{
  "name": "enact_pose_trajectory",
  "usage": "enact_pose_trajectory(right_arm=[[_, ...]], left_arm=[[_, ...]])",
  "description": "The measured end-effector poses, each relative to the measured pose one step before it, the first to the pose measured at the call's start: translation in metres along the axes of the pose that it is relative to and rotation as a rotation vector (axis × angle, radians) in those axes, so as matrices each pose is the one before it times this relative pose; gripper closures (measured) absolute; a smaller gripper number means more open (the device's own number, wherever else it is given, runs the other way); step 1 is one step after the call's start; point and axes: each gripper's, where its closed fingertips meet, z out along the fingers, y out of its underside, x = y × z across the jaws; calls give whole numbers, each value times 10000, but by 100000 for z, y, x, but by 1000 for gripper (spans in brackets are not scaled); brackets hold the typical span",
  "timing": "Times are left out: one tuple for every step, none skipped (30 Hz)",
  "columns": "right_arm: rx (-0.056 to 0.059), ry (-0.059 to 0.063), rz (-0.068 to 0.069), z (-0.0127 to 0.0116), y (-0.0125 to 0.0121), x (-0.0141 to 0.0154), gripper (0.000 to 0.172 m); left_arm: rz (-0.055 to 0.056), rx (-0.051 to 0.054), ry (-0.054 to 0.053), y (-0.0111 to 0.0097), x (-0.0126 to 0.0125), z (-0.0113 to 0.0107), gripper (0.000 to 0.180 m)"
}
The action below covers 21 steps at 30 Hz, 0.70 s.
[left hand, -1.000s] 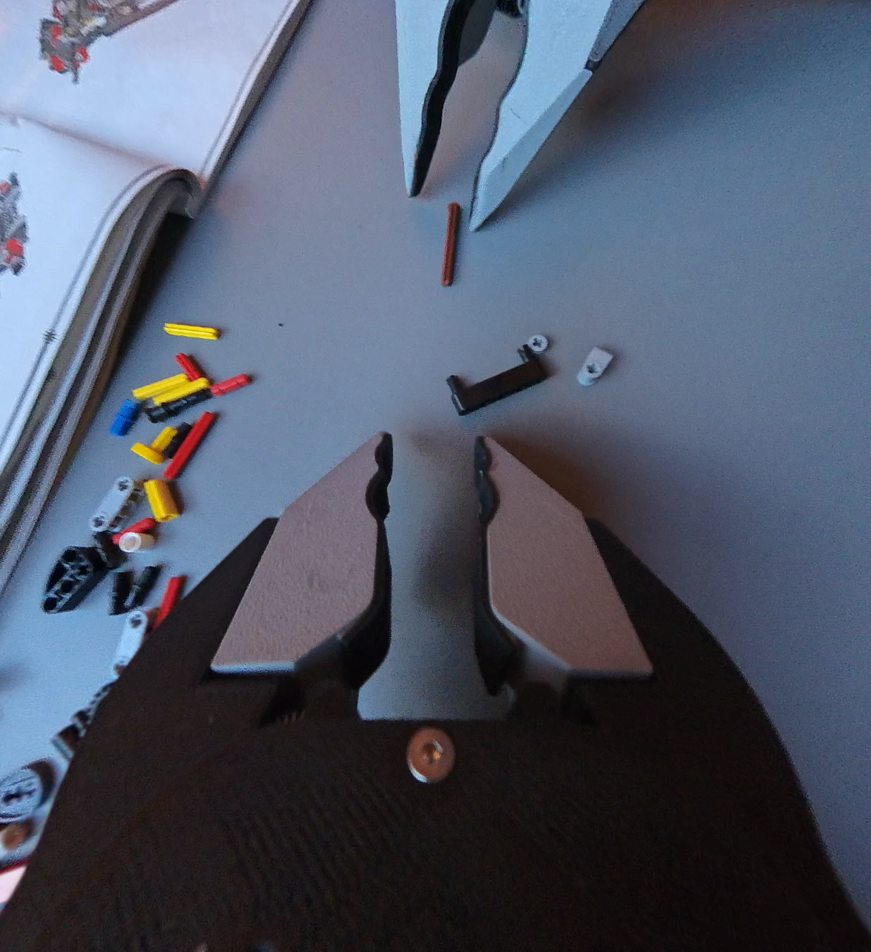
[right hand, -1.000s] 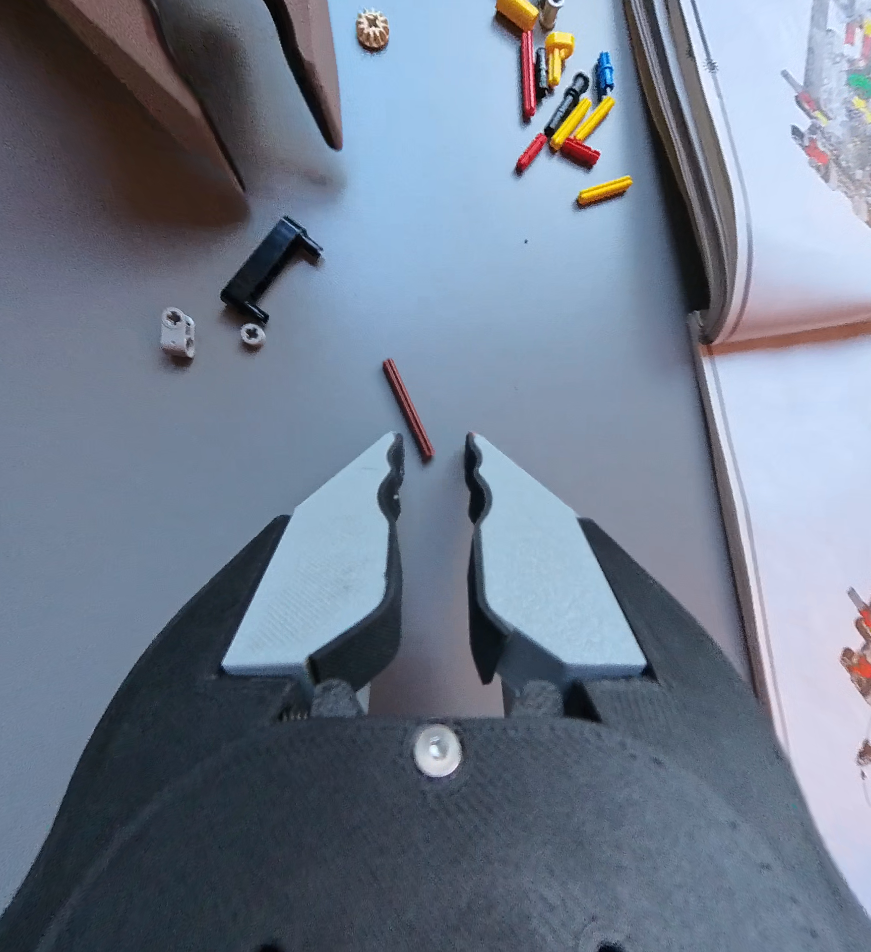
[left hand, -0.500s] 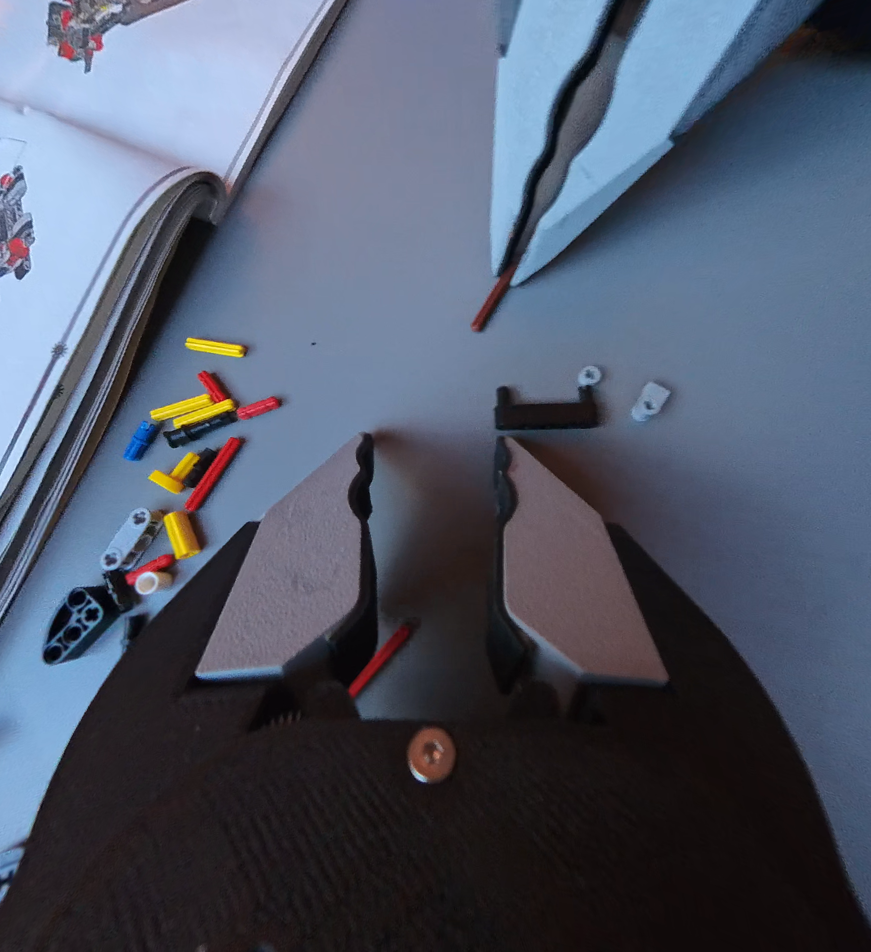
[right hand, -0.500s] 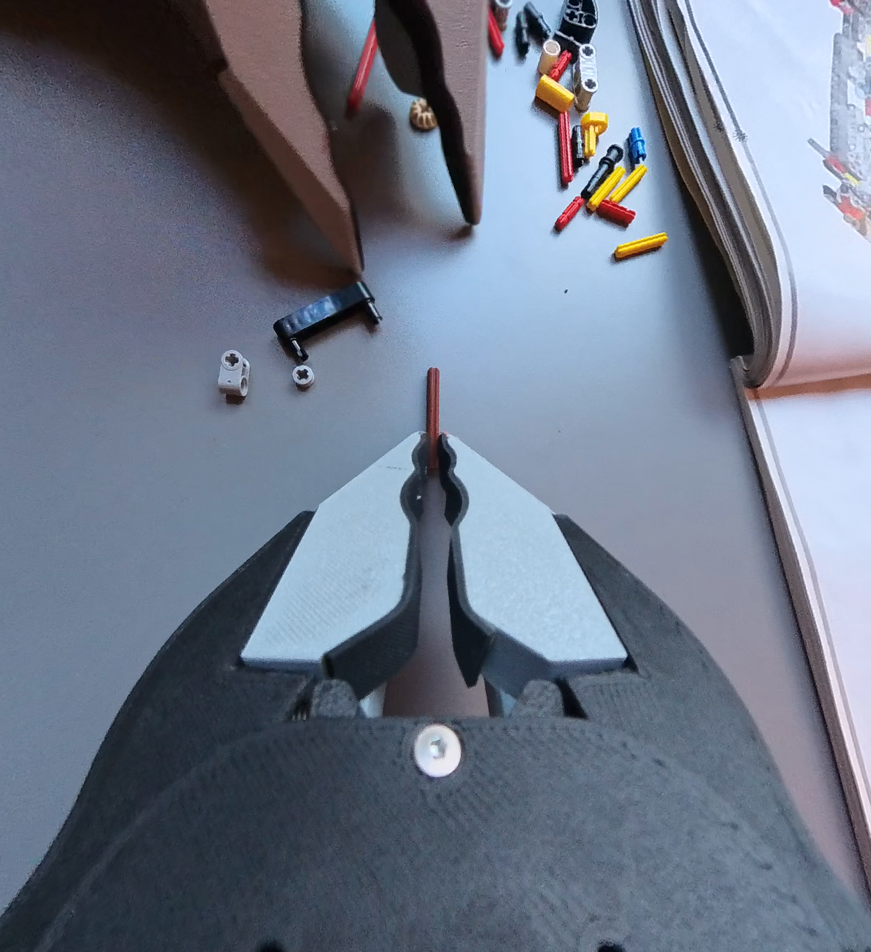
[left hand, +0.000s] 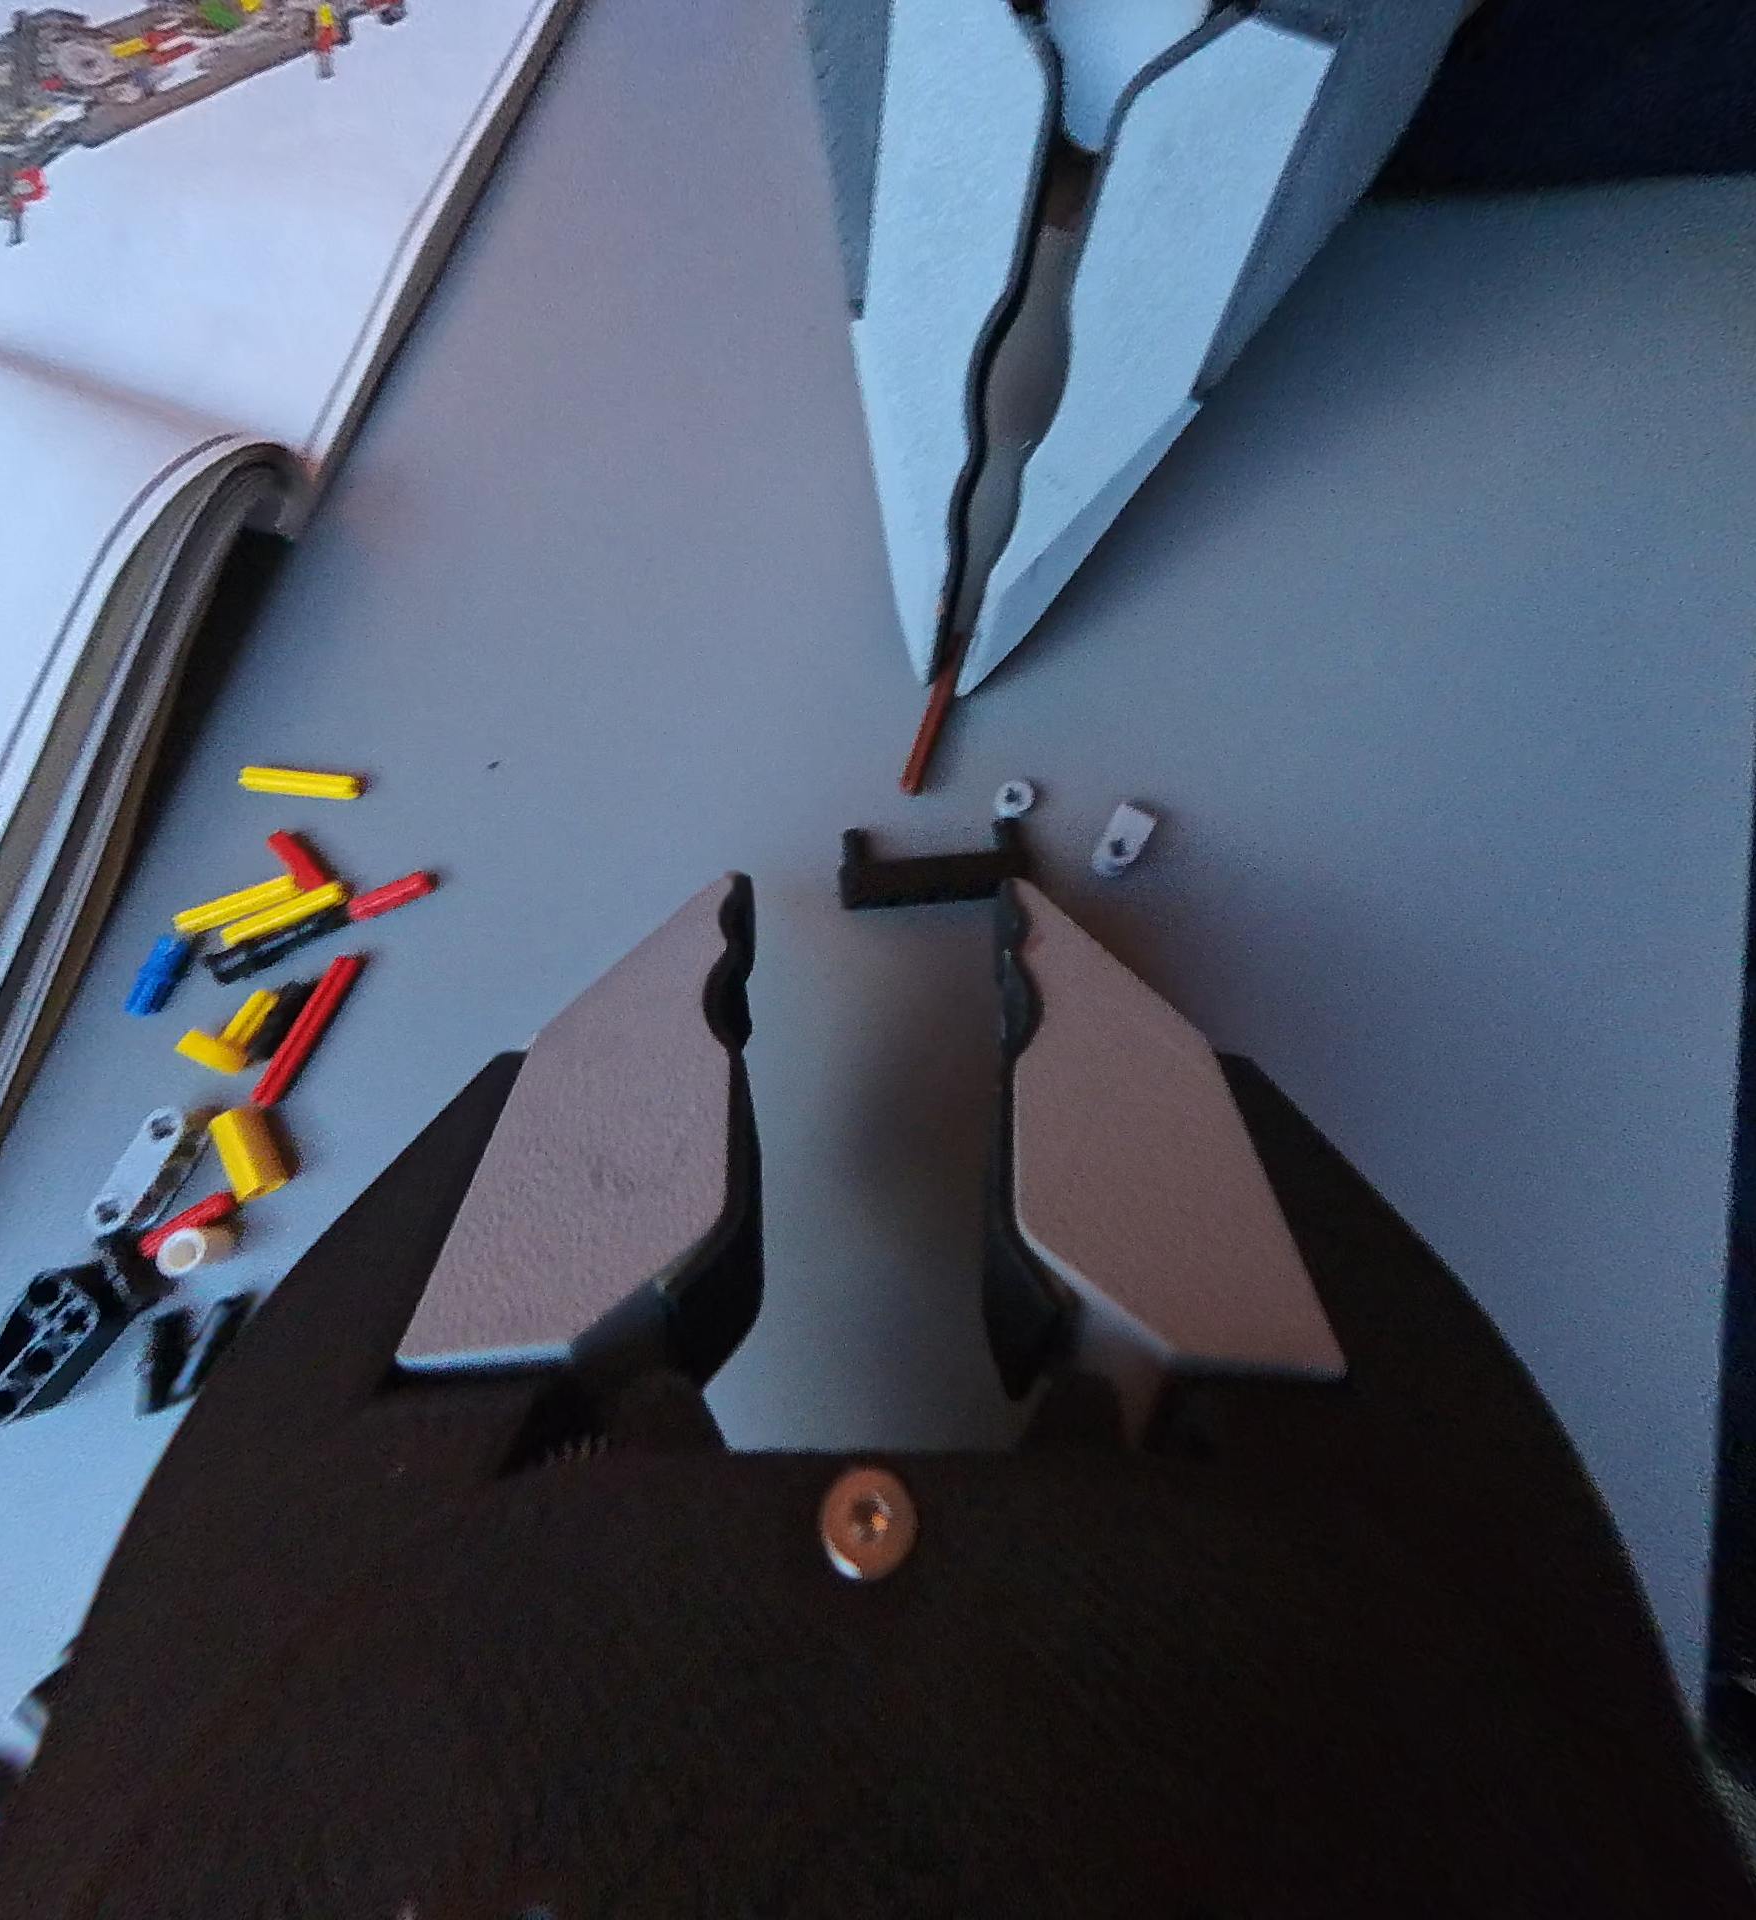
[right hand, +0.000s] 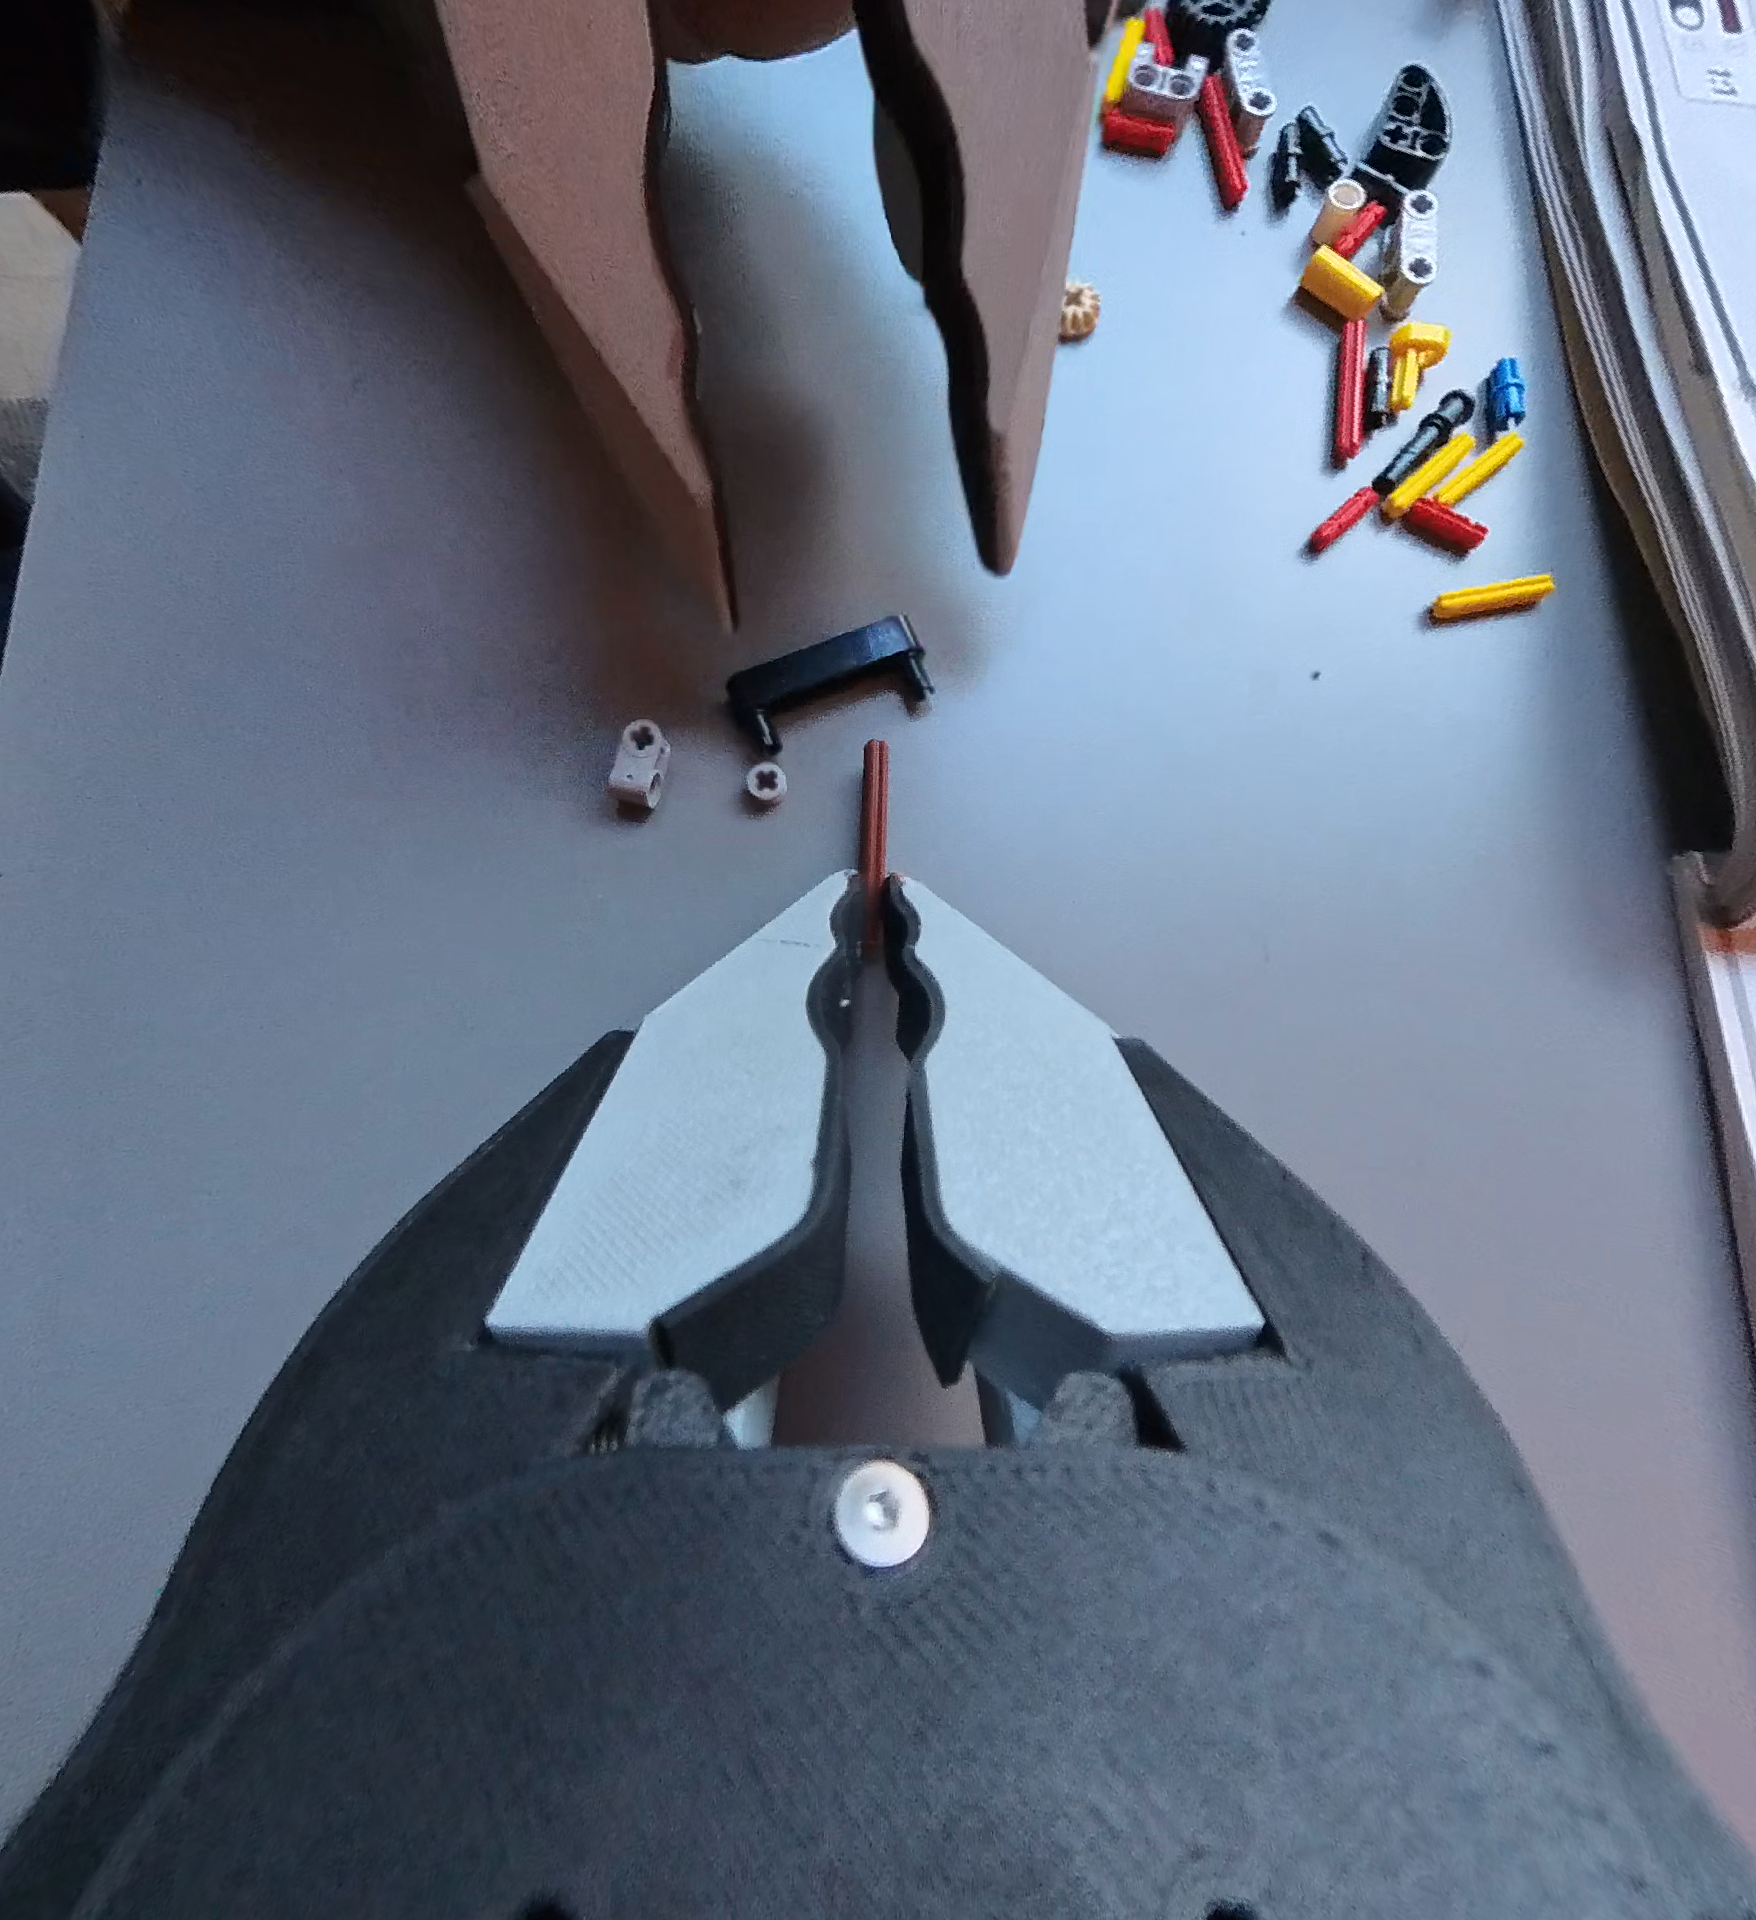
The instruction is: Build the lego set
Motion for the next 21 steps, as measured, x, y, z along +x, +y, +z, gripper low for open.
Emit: enact_pose_trajectory(right_arm=[[-50, -4, -131, 11, -23, -15, 172], [-52, 16, -135, 9, 22, 33, 172], [-59, -31, -97, 22, 58, 10, 172], [1, -74, -21, 23, -9, -15, 172], [46, -131, 47, 34, -51, -66, 172], [55, -164, 86, 55, -69, -97, 172], [62, -154, 89, 59, -83, -105, 172], [49, -134, 76, 82, -98, -122, 171], [15, -114, 35, 84, -71, -161, 172], [-8, -64, -14, 65, -72, -135, 172], [-20, -11, -62, 66, -59, -85, 172], [-26, -1, -98, 54, -40, -88, 172], [-35, -7, -107, 39, -21, -81, 172], [-39, 13, -99, 16, -14, -21, 172], [-46, 11, -90, 24, -8, 24, 172], [-57, 5, -83, 3, 4, 50, 172], [-50, 6, -81, 11, -11, 72, 172], [-35, -30, -61, 20, -15, 26, 172], [-31, -47, -42, 19, -18, 9, 172], [-9, -17, -33, 30, -29, 31, 172], [17, -15, -21, 44, -45, 12, 172]], left_arm=[[34, -38, 116, -114, 423, 180, 136], [47, -111, 47, 22, 283, 137, 136], [33, -152, -39, 89, 143, 91, 135], [3, -114, -77, 33, 67, 17, 134], [-29, -33, -60, -85, 80, -21, 133], [-71, -28, -51, -104, 77, -7, 133], [-80, -97, -77, -8, 51, 80, 132], [-18, -163, -91, 97, 55, 167, 132], [56, -207, -131, 199, 14, 224, 131], [92, -255, -179, 316, -75, 288, 131], [92, -220, -128, 304, -37, 296, 130], [-59, 179, 114, -309, 219, 51, 134], [-63, -61, 92, 74, 128, 133, 135], [-68, 56, 110, -67, 112, 43, 138], [-63, 63, 83, -43, 56, 33, 140], [-6, 51, -5, -18, -59, 18, 141], [12, 37, 30, -9, -8, 3, 141], [17, 38, 43, -10, 6, 3, 141], [36, 60, 48, -5, -14, 2, 141], [58, 91, 63, -22, -1, 0, 141], [37, 101, 80, -4, -5, 4, 142]])
